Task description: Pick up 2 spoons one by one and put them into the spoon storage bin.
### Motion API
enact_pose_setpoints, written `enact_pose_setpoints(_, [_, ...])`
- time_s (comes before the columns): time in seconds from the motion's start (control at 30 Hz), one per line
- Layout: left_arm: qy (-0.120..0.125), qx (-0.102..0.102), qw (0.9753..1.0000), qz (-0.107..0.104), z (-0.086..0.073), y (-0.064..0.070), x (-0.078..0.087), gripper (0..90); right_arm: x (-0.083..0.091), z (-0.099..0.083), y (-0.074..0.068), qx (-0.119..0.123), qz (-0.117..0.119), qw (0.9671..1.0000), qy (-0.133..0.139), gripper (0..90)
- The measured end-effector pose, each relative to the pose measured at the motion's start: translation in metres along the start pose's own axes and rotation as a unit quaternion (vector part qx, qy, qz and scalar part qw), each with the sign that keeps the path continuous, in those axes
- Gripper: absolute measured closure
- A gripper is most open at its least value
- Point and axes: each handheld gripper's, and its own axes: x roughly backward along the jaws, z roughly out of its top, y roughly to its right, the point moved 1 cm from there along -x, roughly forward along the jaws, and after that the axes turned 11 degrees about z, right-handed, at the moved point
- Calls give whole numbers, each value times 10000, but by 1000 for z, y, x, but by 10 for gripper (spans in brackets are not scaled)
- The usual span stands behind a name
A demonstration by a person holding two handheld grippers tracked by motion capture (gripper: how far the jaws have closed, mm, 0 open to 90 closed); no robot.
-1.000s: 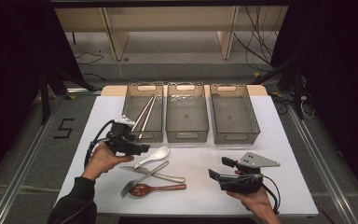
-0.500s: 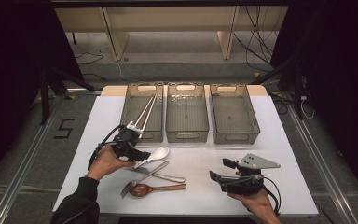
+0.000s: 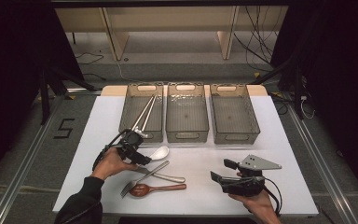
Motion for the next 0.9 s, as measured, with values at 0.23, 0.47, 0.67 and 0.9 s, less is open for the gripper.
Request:
enact_pose_setpoints(0.23, [-113,-45,9999,9,0,-1,-6,293,-3,-1,1,1,25,10000,-46,295])
enact_pose_setpoints(0.47, [-133,-73,9999,-64,-1,-3,-7,358,-2,-1,1,-5,26,10000,-55,295])
enact_pose_setpoints(0.67, [-225,-339,9989,-212,1,6,-9,433,-3,-2,1,3,28,10000,-82,296])
enact_pose_setpoints(0.9, [-286,-499,9983,-130,2,8,-8,572,-2,-2,0,-1,4,10000,-67,296])
